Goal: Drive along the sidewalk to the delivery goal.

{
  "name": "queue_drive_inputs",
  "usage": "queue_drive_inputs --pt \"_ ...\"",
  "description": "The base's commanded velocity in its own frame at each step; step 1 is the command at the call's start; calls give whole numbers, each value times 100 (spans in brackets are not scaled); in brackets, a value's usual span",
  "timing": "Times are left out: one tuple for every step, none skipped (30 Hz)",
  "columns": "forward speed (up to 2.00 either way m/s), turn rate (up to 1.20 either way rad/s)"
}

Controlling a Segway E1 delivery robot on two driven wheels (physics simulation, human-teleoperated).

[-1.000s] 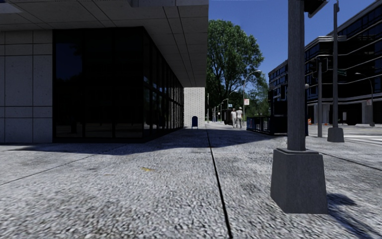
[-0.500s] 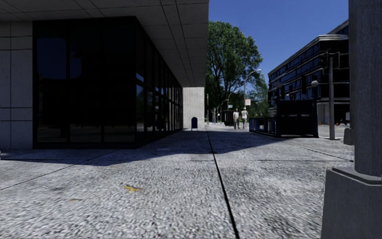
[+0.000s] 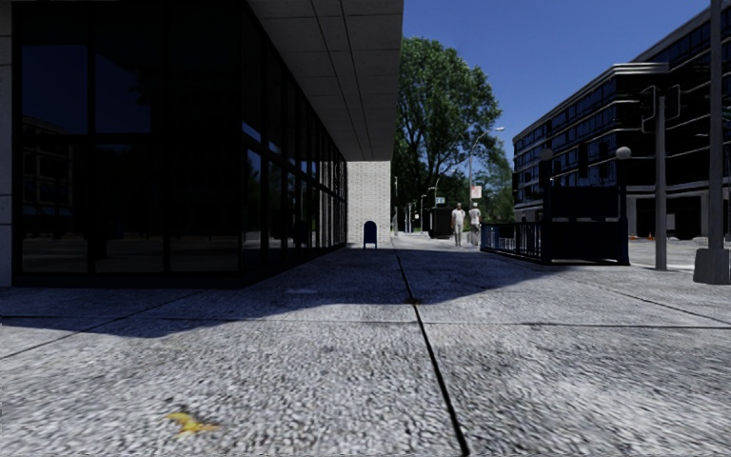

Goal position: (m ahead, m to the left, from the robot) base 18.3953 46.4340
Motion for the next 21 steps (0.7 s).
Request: queue_drive_inputs --pt "155 0" --pt "155 0" --pt "155 0" --pt "155 0" --pt "155 6" --pt "155 24" --pt "155 54" --pt "155 98" --pt "155 98" --pt "155 120" --pt "155 120" --pt "155 120" --pt "155 120" --pt "155 120" --pt "155 120" --pt "155 120" --pt "155 120" --pt "155 120" --pt "155 120" --pt "155 120" --pt "155 120"
